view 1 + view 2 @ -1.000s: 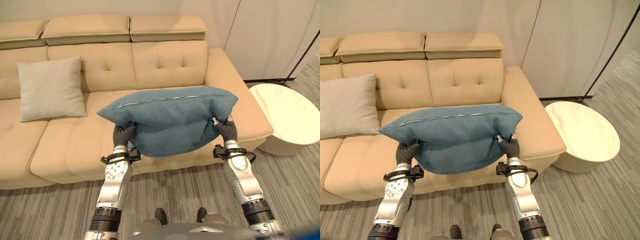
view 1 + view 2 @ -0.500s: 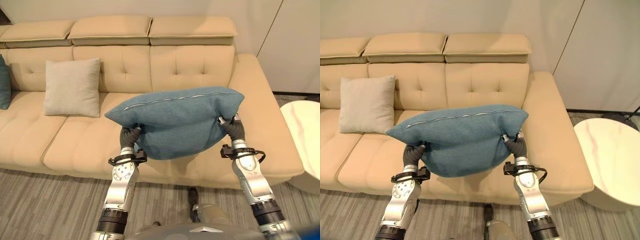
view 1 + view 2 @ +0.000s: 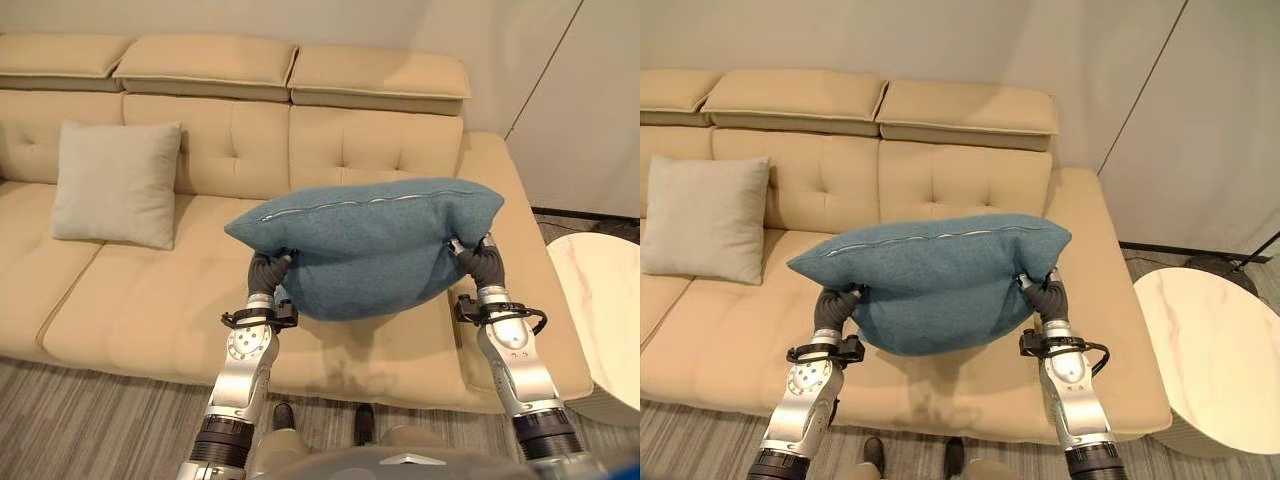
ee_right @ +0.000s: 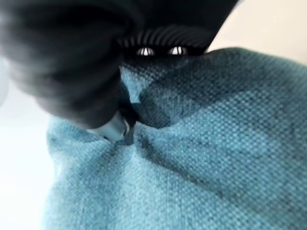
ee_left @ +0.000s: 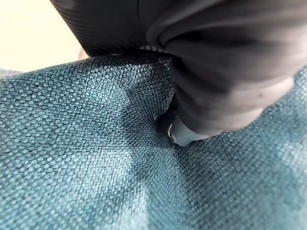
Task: Pick up all the scattered cushions and arrange them neatly on the sofa.
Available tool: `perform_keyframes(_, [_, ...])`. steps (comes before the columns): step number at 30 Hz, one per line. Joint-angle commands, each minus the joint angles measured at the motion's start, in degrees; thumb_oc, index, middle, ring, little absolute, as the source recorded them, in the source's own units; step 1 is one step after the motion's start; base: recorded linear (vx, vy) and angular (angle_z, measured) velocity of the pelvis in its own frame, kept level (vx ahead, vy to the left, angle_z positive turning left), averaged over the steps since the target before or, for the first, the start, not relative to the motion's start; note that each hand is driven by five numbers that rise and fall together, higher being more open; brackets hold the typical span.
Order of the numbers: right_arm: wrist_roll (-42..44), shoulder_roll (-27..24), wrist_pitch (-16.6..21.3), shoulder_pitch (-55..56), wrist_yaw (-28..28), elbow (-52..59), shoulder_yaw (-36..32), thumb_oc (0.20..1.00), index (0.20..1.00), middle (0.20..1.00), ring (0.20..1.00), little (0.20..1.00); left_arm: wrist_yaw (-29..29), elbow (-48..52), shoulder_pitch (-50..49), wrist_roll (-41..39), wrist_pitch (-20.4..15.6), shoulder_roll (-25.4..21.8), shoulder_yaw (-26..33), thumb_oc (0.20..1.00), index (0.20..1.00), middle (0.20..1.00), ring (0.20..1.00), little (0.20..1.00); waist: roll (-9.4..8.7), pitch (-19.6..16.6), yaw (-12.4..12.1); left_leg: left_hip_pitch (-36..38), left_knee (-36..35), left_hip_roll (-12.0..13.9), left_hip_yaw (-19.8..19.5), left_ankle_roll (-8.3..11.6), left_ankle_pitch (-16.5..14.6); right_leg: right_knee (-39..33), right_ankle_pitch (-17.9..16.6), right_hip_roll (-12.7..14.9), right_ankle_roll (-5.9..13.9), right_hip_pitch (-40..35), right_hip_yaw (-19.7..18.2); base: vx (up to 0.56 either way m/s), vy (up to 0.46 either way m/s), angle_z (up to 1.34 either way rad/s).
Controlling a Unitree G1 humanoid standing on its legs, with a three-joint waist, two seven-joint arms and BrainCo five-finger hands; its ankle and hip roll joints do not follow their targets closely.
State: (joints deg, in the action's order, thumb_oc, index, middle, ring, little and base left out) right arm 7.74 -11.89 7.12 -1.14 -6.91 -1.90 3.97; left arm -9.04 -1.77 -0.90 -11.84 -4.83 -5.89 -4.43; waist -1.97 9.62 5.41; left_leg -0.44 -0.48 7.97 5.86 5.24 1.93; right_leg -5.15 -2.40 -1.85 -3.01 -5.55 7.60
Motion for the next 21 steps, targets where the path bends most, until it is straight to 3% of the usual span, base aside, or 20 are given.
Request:
perform_keyframes(1, [0.67, 2.72, 4.74, -3.49, 2.45, 6.55, 0.22, 0.200, 0.200, 0.200, 0.200, 0.200, 2.22, 7.89, 2.81, -0.12, -5.41, -1.04, 0.15, 0.200, 0.200, 0.200, 0.200, 0.200, -0.52, -4.24, -2.08, 6.69, -3.12, -4.01, 1.55, -1.40, -3.22, 2.21, 0.00, 4.93, 6.98, -1.06, -7.38, 0.15, 0.255, -0.33])
perform_keyframes(12, [0.27, 4.75, 3.37, -5.82, 1.84, 6.08, -0.62, 0.200, 0.200, 0.200, 0.200, 0.200, 0.99, 7.66, 2.91, 0.06, -5.79, -1.96, 1.97, 0.200, 0.200, 0.200, 0.200, 0.200, -0.08, -6.19, -2.27, 11.58, -4.52, -5.47, 8.80, -2.90, -5.46, 2.97, -2.90, 6.62, 10.03, -0.48, -10.67, 0.07, 0.137, -0.40])
perform_keyframes(21, [-2.67, 2.70, 3.36, -13.47, -1.82, 0.97, 2.74, 0.200, 0.200, 0.200, 0.200, 0.200, -2.60, 1.04, 11.79, 0.64, -6.67, -3.50, 1.34, 0.200, 0.200, 0.200, 0.200, 0.200, 0.61, -7.21, -1.81, 10.96, -4.52, -6.12, 8.56, -2.84, -6.26, 0.86, -3.41, 7.00, 10.52, -0.45, -10.18, 0.08, 0.024, -0.13])
